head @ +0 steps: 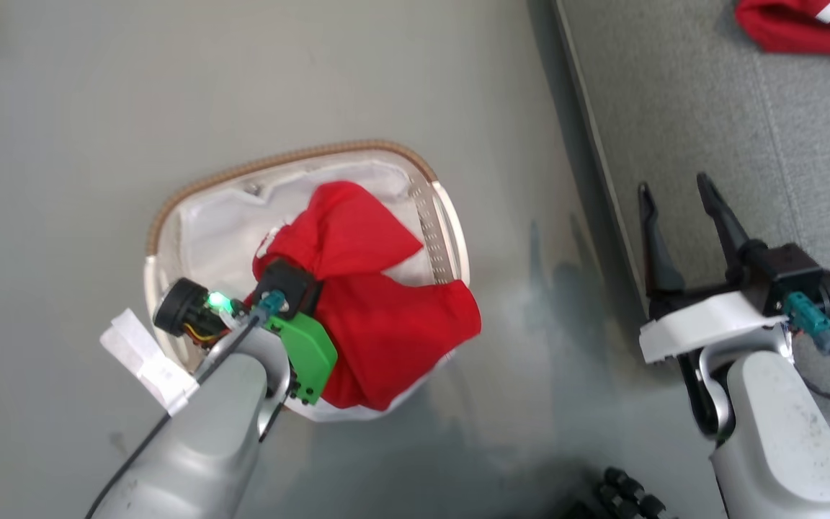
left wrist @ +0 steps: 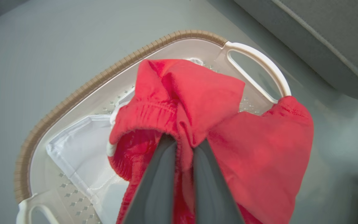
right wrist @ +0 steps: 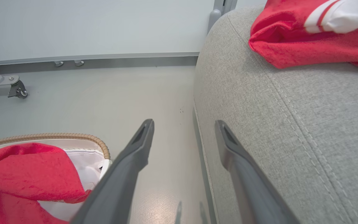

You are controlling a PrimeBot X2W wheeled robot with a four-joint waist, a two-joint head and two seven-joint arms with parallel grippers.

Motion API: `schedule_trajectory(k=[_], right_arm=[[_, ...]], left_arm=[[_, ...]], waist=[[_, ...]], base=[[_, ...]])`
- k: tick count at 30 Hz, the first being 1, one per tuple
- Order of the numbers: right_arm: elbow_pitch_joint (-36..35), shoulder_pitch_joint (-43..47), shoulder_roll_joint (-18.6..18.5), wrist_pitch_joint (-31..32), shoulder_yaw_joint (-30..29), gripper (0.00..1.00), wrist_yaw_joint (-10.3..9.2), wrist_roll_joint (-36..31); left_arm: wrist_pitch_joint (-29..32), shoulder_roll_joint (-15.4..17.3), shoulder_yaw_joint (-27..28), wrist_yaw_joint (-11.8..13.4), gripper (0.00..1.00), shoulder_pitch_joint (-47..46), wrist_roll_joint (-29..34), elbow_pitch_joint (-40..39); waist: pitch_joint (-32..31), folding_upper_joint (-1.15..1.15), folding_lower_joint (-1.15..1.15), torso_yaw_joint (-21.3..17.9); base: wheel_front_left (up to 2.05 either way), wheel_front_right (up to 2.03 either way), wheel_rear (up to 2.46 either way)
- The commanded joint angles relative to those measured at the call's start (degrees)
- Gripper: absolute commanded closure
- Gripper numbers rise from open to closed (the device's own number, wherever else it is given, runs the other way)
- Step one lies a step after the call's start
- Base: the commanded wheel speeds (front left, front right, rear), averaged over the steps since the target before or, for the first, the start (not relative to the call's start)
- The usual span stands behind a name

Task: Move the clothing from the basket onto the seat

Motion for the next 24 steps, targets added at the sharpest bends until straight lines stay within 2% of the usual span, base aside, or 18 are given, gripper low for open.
schedule_trajectory(k=[1, 7, 12, 17, 24], right_arm=[[0.7, 2.0, -0.2, -0.3, -0.4, 0.0, -0.08, -0.7], [2.5, 6.6, -0.2, -0.3, -0.6, 0.0, -0.08, -1.6], [3.6, 10.0, -0.2, -0.3, 0.4, 0.0, -0.08, -1.7], [4.1, 12.2, -0.2, -0.3, 1.8, 0.0, -0.08, -1.8], [3.1, 11.3, -0.2, -0.3, 6.1, 0.0, -0.08, -1.3]], left_arm=[[-0.2, 0.8, -0.3, -0.3, 1.0, 2.3, -0.2, -1.6], [-0.2, 3.0, -2.0, -0.4, 1.0, 6.3, -1.4, -9.3], [0.0, 6.3, -5.1, -0.4, 1.0, 6.7, -4.0, -15.5], [2.9, 10.1, -7.4, -0.4, 1.0, 3.1, -6.5, -22.2], [7.6, 14.6, -6.7, -0.4, 1.0, -2.3, -8.5, -31.2]], waist=[[-11.7, 0.0, 0.0, 5.3], [-21.6, 0.0, 0.0, 7.2], [-28.6, 0.0, 0.0, 7.7], [-33.2, 0.0, 0.0, 7.9], [-36.3, 0.0, 0.0, 7.6]], base=[[0.0, 0.0, 0.0], [0.0, 0.0, 0.0], [0.0, 0.0, 0.0], [0.0, 0.0, 0.0], [0.0, 0.0, 0.0]])
